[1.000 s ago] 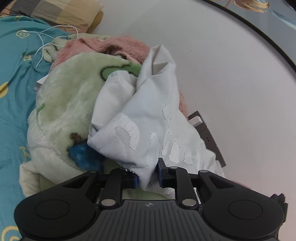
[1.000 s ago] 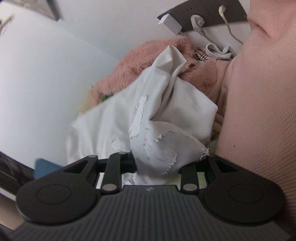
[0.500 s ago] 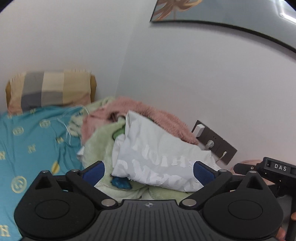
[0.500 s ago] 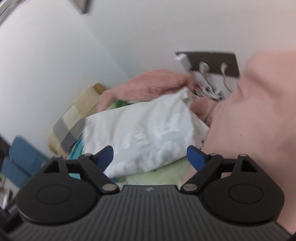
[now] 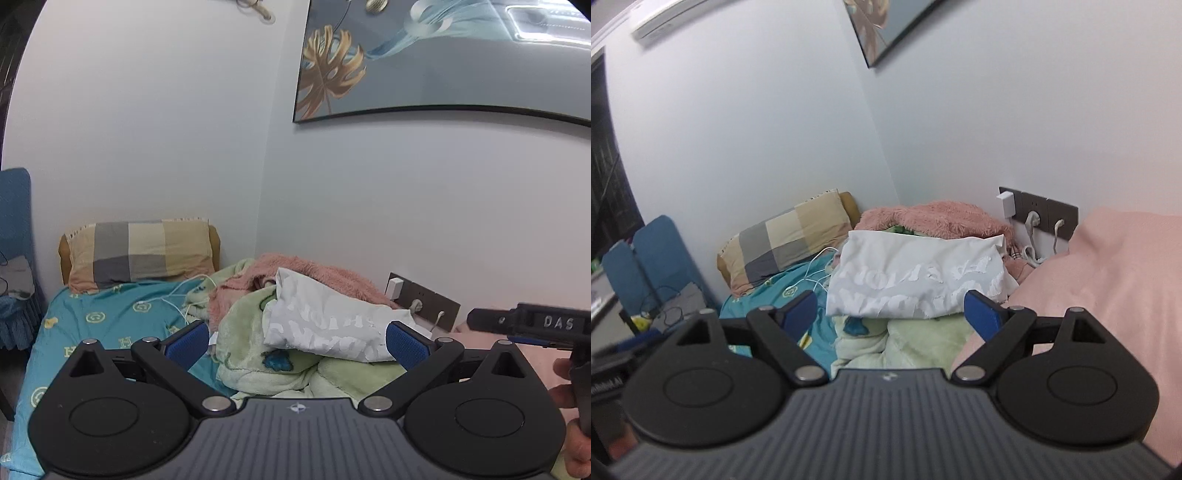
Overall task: Fold clothes
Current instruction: 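Release the shirt on the blanket pile and withdraw both tools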
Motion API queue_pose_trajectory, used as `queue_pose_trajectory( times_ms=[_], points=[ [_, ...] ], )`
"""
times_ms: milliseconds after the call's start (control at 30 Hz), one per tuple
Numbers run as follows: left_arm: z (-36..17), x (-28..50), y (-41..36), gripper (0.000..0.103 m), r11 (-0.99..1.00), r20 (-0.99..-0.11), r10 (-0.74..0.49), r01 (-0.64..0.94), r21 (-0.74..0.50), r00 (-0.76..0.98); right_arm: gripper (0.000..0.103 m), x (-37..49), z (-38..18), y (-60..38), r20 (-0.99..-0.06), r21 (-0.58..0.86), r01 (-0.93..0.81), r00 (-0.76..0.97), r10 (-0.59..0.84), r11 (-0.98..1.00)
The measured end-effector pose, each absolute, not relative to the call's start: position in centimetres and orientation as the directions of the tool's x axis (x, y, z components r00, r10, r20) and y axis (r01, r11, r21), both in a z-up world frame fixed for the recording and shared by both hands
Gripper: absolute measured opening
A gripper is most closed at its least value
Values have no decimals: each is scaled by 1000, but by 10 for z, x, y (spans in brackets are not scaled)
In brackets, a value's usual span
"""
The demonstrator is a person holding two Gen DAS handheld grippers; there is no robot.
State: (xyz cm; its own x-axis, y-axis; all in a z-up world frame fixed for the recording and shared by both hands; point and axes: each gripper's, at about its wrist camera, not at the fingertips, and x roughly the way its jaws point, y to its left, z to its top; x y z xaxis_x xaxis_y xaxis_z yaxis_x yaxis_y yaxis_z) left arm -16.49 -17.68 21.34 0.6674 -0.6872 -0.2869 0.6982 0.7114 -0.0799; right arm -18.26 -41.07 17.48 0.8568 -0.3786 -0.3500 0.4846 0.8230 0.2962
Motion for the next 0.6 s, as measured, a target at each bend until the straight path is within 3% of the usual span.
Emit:
queue_pose_trajectory(
  times_ms=[367, 600],
  points=[
    [190, -193, -165, 103, 717, -256, -677, 697, -18, 690, 88, -186, 155, -364, -261, 165, 487, 860, -438, 858],
    [173, -183, -164, 103, 731, -286, -660, 682, -31, 695, 88, -178, 141, -357, -275, 151, 491, 855, -440, 858]
  ],
)
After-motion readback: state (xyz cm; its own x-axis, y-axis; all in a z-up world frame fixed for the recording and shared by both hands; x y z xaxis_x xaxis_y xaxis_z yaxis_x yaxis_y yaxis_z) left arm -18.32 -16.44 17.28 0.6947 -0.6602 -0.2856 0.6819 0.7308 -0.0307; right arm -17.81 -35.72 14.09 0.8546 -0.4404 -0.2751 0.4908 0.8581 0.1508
